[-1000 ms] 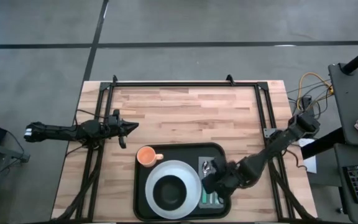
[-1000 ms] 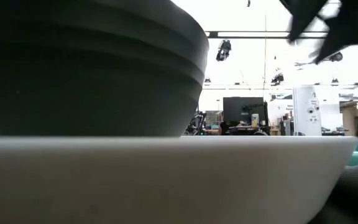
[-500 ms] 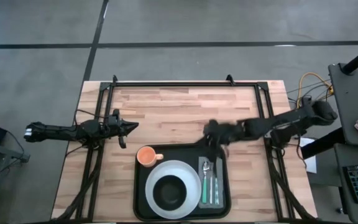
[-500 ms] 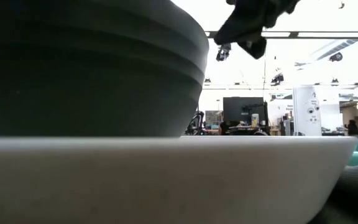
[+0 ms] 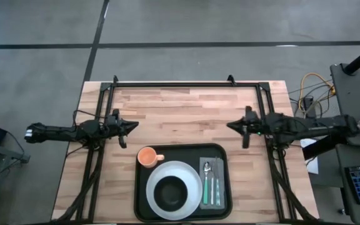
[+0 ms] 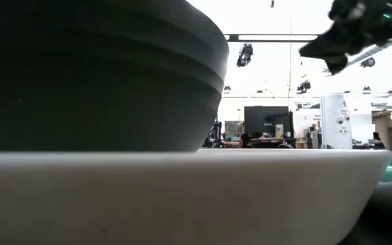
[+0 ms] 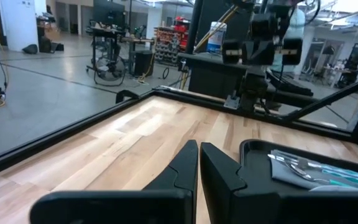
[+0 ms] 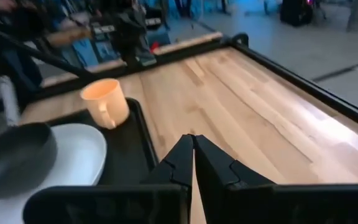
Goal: Set up tray
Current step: Return to Home Position
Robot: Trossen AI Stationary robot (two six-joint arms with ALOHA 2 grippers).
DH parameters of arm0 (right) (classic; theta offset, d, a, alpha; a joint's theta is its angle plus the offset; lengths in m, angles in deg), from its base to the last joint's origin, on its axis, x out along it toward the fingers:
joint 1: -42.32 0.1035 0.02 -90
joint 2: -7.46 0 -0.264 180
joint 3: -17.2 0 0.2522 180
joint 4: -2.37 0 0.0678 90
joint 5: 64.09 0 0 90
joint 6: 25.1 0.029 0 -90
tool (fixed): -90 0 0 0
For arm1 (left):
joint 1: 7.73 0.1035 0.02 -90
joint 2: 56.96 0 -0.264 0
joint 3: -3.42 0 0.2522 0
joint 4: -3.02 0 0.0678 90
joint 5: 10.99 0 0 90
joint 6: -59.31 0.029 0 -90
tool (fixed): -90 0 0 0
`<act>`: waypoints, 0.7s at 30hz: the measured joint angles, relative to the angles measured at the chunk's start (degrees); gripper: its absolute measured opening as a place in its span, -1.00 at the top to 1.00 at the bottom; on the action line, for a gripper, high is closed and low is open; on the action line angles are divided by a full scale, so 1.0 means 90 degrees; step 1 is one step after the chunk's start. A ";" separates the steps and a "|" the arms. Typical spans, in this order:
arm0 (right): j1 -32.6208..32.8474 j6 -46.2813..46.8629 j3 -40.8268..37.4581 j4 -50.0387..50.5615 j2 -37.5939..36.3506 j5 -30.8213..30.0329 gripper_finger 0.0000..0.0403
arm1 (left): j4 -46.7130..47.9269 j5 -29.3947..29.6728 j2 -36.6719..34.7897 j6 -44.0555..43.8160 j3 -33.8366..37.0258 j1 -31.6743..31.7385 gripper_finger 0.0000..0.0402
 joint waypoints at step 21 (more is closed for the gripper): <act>-0.0005 -0.0587 -0.2276 -0.0317 -0.3517 0.0732 0.96 | 0.0081 -0.0806 -0.0187 0.0192 0.0013 -0.0005 1.00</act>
